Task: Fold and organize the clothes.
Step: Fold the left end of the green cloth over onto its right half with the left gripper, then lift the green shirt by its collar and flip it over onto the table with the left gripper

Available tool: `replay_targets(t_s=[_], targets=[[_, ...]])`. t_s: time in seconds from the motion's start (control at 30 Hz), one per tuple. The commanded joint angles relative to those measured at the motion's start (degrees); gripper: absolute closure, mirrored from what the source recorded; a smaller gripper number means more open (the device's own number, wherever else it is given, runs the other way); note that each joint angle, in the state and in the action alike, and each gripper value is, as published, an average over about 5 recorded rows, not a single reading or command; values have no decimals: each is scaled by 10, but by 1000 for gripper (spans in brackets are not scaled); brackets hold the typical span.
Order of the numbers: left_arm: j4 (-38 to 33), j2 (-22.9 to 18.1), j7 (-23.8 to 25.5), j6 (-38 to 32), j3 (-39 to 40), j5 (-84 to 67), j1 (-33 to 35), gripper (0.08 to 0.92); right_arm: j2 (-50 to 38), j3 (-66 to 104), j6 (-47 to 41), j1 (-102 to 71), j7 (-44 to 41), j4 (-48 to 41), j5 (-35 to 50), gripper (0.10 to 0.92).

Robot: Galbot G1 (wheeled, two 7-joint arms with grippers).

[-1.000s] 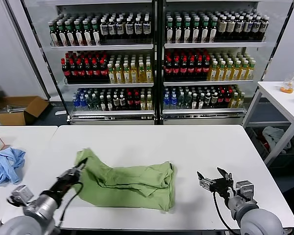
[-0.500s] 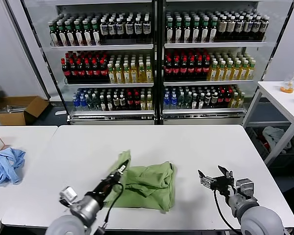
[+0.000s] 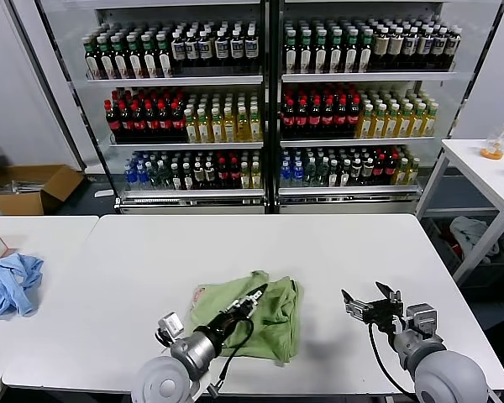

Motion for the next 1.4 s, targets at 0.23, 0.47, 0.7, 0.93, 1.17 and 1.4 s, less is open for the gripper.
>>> replay_targets(t_s=[0.23,0.47,0.7,0.93,1.17,1.4], targets=[[26,15,21,2,-55,33,10,451,4,-2,0,1,-1,-1,-1,203],[-46,73,17,-28,-151,148,88,253,6,-2,1,2,-1,-3,-1,203],[-31,91,18,-39,-164,222,117,178,11,-5,1,2,-1,-6,-4,203],[2,63,30,-42,-112,255,115,177,13,-1,2,-7,-3,-6,-10,203],[37,52,30,-46,-86,274,77,177,8,9,2,-16,-4,3,-9,203],[46,45,31,-53,-78,272,65,193,3,13,2,-18,-4,9,-7,203]])
